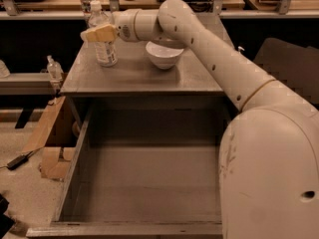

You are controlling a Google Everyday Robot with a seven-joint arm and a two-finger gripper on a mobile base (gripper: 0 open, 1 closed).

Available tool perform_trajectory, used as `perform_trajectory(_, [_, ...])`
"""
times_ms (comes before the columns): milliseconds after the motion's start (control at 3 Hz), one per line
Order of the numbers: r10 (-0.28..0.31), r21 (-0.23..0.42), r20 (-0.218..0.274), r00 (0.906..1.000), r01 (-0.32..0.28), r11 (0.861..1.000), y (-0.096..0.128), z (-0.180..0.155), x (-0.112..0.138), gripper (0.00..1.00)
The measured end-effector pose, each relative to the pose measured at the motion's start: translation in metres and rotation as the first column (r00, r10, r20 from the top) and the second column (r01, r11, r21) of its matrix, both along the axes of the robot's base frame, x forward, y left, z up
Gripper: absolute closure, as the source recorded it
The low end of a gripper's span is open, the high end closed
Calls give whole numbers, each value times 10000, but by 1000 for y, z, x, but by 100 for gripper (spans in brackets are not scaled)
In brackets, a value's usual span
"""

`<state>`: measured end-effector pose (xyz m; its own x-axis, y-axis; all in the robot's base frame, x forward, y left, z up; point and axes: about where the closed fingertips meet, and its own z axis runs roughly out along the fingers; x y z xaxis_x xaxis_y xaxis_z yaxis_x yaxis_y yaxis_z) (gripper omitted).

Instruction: Place blue plastic bottle into top drawer

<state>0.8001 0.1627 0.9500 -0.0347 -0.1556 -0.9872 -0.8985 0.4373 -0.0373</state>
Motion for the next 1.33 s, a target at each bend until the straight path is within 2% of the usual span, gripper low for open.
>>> perform_trajectory(333, [109,87,-228,9997,-107,9999,26,-19,-4,41])
perform_trajectory(1000, [188,97,-261,9995,-186,9998,33,-21,-5,87])
perform_trajectory(1333, [224,98,-273,9994,-221,9997,36,-22,-6,100])
